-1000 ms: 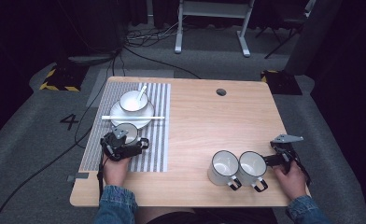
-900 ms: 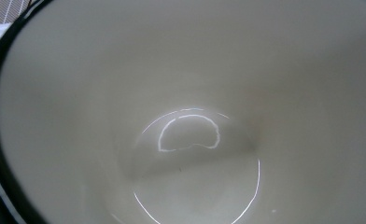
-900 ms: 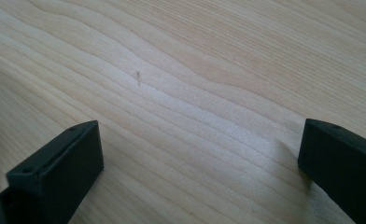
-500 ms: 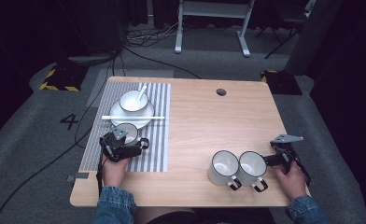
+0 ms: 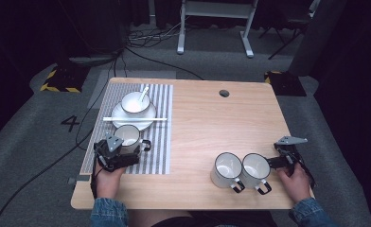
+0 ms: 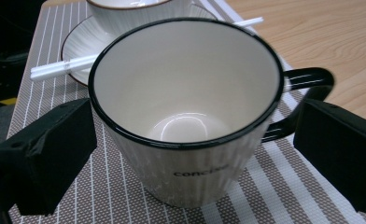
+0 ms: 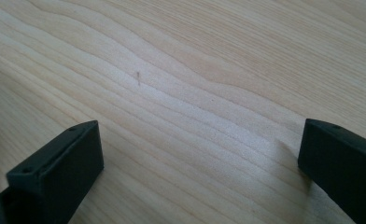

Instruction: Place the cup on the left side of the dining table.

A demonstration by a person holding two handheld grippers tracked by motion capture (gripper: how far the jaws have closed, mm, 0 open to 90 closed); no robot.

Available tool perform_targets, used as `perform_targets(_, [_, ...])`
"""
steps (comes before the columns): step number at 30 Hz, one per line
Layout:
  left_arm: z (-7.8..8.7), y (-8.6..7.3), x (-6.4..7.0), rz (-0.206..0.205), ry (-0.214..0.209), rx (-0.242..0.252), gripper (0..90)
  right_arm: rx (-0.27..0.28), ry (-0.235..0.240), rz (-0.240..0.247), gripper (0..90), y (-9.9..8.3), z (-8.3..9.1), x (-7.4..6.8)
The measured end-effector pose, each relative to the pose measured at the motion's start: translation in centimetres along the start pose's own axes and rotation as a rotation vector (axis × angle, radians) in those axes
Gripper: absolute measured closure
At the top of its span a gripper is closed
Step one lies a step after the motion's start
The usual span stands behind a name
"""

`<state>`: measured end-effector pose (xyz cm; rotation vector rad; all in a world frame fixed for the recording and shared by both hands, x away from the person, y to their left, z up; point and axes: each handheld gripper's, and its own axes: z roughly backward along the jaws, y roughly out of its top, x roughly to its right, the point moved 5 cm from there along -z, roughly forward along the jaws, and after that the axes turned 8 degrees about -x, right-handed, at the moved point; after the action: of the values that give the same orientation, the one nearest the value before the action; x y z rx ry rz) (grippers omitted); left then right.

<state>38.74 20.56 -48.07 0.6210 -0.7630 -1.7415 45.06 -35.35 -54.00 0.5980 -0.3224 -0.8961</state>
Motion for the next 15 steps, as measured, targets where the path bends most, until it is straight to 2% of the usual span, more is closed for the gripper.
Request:
perform_targets(5, [1.7,0.1,0.4,0.031,-0.084,0.046,0.2,0.000,0.000,0.001,0.2,0.0,0.0,0.0])
perform_targets(8, [2.8,0.1,0.6,0.039,-0.110,0.071,0.4,0.001,-0.001,0.002,0.2,0.0,0.0,0.0])
perform_targets(11, [3.8,-0.1,0.6,0.032,-0.109,0.081,0.6,-0.001,-0.004,0.010,0.2,0.0,0.0,0.1])
perform_targets(15, [4.7,-0.6,0.7,0.024,-0.094,0.058,0.9,-0.002,-0.003,0.010,0.2,0.0,0.0,0.1])
